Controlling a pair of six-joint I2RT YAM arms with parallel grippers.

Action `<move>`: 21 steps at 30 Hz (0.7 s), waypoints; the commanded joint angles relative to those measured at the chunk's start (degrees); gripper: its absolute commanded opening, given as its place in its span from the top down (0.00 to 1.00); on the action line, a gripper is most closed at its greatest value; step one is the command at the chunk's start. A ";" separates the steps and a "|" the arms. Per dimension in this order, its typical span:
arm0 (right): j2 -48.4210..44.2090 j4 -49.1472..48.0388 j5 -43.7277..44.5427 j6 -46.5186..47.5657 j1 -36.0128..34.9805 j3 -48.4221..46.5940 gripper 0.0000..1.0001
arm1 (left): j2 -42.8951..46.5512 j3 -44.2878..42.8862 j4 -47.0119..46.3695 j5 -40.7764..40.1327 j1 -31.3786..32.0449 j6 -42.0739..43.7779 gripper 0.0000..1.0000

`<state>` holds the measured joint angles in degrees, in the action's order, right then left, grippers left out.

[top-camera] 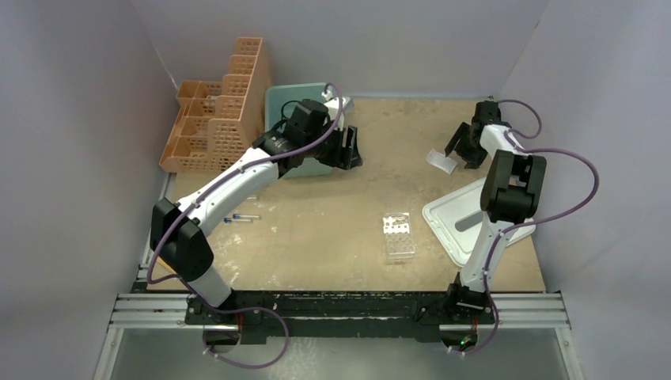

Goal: Organize the chemistry lab equipment

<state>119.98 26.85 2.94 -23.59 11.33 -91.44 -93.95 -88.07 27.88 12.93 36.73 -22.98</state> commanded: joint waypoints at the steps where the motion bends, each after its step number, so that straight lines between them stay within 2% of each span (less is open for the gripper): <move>1: 1.90 -0.11 -5.64 1.71 0.16 -2.67 0.30 | 0.44 0.67 -5.37 0.09 1.29 -0.08 0.40; 8: 2.90 0.35 -6.04 -0.02 0.12 -1.54 0.33 | -0.47 0.85 -6.64 -5.80 1.94 -4.34 0.40; 13: 4.54 2.33 -6.45 0.17 0.09 -2.20 0.44 | -0.94 0.72 -7.13 -7.00 2.14 -5.35 0.40; 18: 3.89 0.04 -8.14 0.30 0.00 0.40 0.68 | -0.55 0.70 -6.73 -12.21 2.96 -6.45 0.41; 19: 3.92 -0.08 -8.47 0.49 -0.04 0.51 0.75 | -0.47 0.71 -6.76 -12.64 2.91 -6.65 0.41; 21: 3.59 -0.75 -9.79 0.82 0.00 0.87 0.95 | -0.44 0.91 -7.01 -12.75 3.11 -7.10 0.41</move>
<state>122.74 26.11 -3.79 -23.07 11.64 -92.07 -95.02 -87.26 24.12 3.33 39.31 -28.29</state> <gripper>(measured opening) 0.196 0.594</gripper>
